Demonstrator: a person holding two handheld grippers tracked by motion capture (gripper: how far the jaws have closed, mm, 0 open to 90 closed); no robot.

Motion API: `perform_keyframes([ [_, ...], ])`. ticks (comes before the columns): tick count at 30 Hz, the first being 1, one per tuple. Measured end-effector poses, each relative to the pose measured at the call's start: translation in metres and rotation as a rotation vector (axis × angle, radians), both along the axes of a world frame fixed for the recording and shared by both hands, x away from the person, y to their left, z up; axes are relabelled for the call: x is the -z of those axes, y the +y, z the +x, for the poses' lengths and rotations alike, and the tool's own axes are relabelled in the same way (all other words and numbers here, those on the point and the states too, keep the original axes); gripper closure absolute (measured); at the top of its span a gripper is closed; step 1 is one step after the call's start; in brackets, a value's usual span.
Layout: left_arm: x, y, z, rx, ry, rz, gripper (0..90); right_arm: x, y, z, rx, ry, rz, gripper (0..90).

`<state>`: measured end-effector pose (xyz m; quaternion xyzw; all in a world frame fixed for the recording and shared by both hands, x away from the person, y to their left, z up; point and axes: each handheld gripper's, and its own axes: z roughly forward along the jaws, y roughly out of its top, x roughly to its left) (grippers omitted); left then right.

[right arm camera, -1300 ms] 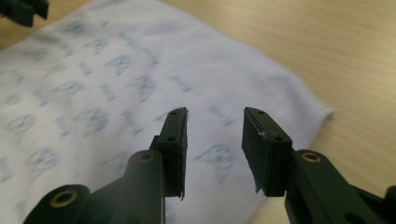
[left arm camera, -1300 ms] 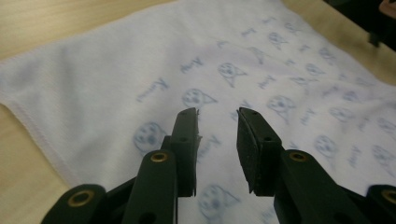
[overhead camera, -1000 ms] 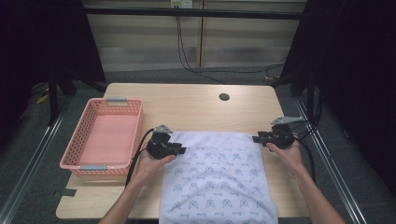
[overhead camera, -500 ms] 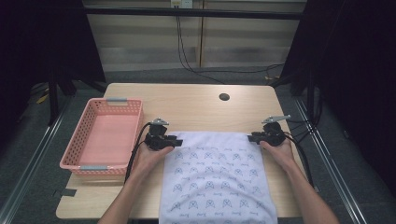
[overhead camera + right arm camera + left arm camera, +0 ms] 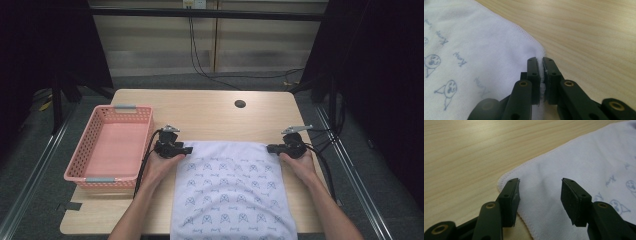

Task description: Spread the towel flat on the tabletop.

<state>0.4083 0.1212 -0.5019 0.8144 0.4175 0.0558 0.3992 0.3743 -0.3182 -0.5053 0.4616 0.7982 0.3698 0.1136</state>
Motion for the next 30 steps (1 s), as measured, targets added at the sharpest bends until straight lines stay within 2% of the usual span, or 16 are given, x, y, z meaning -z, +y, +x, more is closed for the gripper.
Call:
perform_keyframes([
  [5,0.001,0.0,0.0,-0.016,-0.007,0.003,46.6,0.001,-0.003,0.0,0.0,0.001,0.008,85.4],
  [8,-0.001,0.001,-0.002,-0.052,-0.014,-0.02,43.0,0.001,-0.003,0.0,0.001,0.001,0.008,85.3],
  [10,0.0,0.001,-0.002,-0.006,-0.013,0.016,43.4,0.001,-0.003,-0.001,0.003,0.003,0.01,85.4],
  [13,0.0,0.002,-0.002,-0.009,-0.015,0.018,43.3,0.001,-0.003,-0.001,0.001,0.002,0.011,85.4],
  [15,-0.001,0.003,-0.002,-0.023,-0.022,0.015,43.2,0.001,-0.004,-0.001,-0.002,-0.001,0.013,85.3],
  [16,-0.001,0.005,-0.003,-0.063,-0.046,0.046,43.1,0.001,-0.004,-0.001,-0.002,0.0,0.013,85.4],
  [17,-0.001,0.005,-0.003,-0.063,-0.046,0.046,43.4,0.001,-0.004,-0.001,-0.002,0.0,0.013,85.4],
  [18,0.0,0.007,-0.003,-0.081,-0.051,0.016,43.4,0.001,-0.004,-0.001,-0.004,-0.001,0.014,85.4],
  [19,0.002,0.007,-0.002,-0.078,-0.029,0.023,43.5,0.001,-0.004,-0.001,-0.003,0.0,0.015,85.4],
  [22,0.003,0.005,-0.001,-0.04,-0.01,-0.009,42.6,0.001,-0.004,-0.001,-0.003,0.004,0.016,85.4],
  [23,0.003,0.003,-0.001,-0.023,-0.009,-0.016,44.7,0.001,-0.004,-0.001,-0.001,0.005,0.018,85.4],
  [24,0.003,0.002,-0.002,0.01,-0.009,-0.015,56.0,0.001,-0.004,-0.001,-0.004,0.006,0.024,85.4],
  [25,0.004,-0.001,-0.002,0.026,-0.001,-0.023,56.0,0.001,-0.004,-0.001,-0.004,0.006,0.024,85.4],
  [26,0.006,-0.003,-0.002,0.071,0.011,-0.045,71.6,0.0,-0.004,-0.001,-0.009,0.005,0.038,85.6],
  [28,0.006,-0.005,-0.003,0.086,0.006,-0.037,84.0,-0.002,-0.005,-0.002,-0.011,0.004,0.059,86.0],
  [30,0.006,-0.006,-0.004,0.088,0.011,-0.029,86.6,-0.004,-0.007,-0.003,-0.01,-0.001,0.082,86.2],
])
